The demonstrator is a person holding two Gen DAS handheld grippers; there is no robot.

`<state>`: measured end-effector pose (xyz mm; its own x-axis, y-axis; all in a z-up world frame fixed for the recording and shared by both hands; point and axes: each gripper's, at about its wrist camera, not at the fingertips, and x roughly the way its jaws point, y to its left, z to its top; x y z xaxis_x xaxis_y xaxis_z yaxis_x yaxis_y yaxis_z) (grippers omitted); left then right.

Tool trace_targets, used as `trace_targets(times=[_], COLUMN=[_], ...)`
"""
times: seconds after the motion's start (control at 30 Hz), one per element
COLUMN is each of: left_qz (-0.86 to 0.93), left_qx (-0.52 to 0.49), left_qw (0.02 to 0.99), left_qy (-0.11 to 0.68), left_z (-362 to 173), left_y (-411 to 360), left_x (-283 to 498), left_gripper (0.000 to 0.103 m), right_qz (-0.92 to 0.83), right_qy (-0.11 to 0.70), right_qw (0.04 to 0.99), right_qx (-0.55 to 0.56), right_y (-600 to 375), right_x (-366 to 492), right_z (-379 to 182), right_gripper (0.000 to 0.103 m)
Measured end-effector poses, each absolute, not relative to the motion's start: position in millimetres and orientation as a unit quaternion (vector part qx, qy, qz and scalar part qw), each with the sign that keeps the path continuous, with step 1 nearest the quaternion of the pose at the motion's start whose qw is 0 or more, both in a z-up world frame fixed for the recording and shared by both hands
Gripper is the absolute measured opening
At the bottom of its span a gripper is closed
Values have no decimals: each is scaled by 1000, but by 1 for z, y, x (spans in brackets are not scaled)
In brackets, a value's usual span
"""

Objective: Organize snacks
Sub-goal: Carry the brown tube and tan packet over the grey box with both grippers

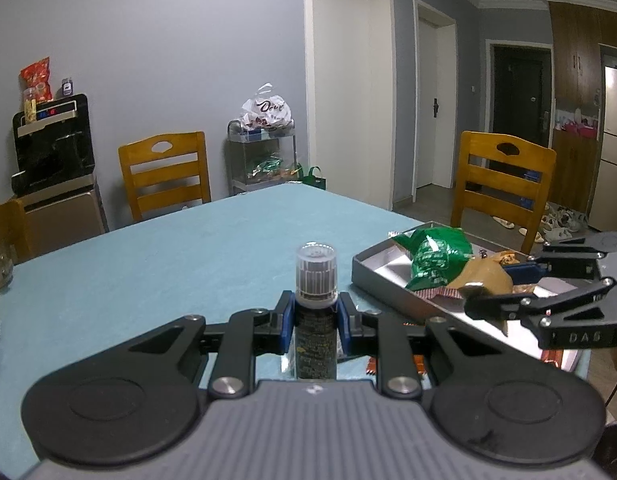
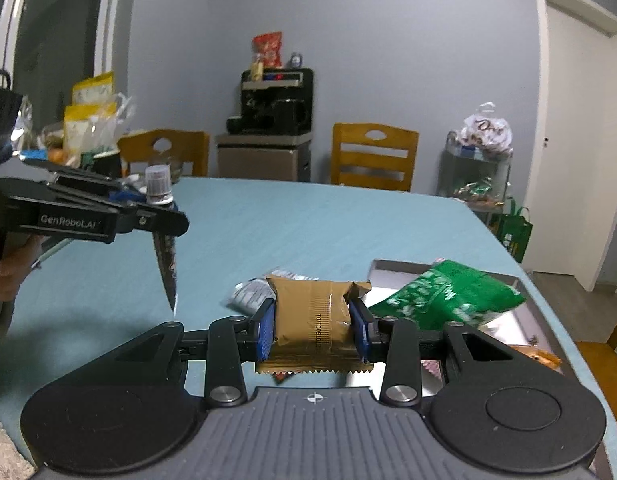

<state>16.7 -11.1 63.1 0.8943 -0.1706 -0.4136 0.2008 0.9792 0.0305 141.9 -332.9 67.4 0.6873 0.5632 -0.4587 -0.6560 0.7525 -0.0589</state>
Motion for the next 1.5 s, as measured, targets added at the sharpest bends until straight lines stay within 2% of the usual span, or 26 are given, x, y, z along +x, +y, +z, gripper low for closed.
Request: trace_targets(times=[0.43,0.83,1.5], left_qz=[-156,-256,-289], left_qx=[53,50,91], left_qw=[970,947,912], left_qy=[181,188,278], left_z=[96,118,80], left_y=[-58,-134,-219], left_x=[24,46,86], left_gripper=[19,19,19], right_qz=[246,201,225], right_qy=[185,210,242], right_qw=[949,955,942], right_qx=[-74,-66,-62], right_y=[-408,-465,-479], right_x=[159,167,168], right_z=[80,57,29], right_gripper=[40,40,40])
